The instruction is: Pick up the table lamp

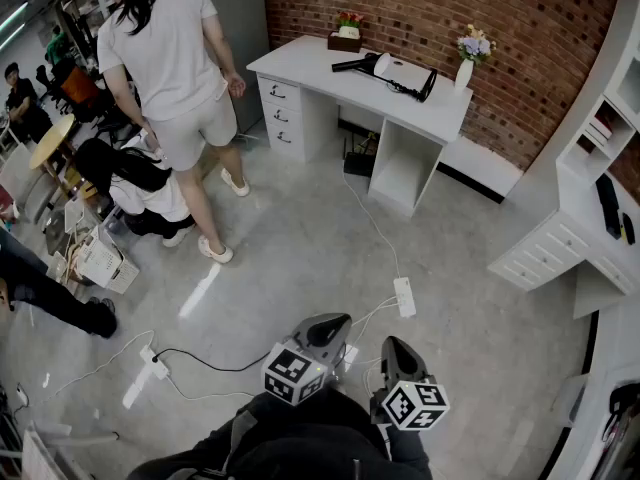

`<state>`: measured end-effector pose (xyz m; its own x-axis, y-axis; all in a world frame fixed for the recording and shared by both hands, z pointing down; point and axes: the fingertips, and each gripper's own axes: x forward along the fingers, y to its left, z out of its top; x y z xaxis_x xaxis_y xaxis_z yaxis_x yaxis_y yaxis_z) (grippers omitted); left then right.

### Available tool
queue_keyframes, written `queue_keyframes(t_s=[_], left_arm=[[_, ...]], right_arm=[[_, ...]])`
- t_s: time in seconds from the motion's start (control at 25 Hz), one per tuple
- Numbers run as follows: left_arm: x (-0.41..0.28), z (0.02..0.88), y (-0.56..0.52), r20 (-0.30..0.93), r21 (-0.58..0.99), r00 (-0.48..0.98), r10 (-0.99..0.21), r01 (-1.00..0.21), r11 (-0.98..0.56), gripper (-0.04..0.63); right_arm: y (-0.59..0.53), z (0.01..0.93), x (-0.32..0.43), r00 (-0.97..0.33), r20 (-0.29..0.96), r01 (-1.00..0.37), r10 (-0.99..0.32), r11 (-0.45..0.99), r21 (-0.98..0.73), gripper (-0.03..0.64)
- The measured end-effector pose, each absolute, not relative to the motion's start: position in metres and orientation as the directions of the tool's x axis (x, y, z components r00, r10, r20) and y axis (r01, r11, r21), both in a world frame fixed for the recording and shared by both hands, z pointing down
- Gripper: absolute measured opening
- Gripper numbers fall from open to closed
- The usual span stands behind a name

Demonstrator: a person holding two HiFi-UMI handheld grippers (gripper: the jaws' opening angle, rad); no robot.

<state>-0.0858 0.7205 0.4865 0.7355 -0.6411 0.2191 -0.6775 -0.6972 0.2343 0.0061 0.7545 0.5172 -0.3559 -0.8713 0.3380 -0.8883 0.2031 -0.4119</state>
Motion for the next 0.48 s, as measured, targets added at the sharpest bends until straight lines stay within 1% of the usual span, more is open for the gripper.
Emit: queue_keyframes(t_s=[0.28, 0.48], left_arm=[[-0.097, 0.485, 0.731, 0.233, 0.252, 0.718, -0.656, -0.696, -0.672, 0.007], [-0.097, 0.489, 0.727, 0.243, 0.272, 0.712, -0.658, -0.702, -0.659, 0.007]], right_arm=[[0.769, 0.514, -0.012, -0.385, 0.339, -0.878, -0.859, 0.227, -0.422, 0.011], [0.761, 0.509, -0.01, -0.381, 0.312, -0.864, -0.87, 0.216, -0.455, 0.012]])
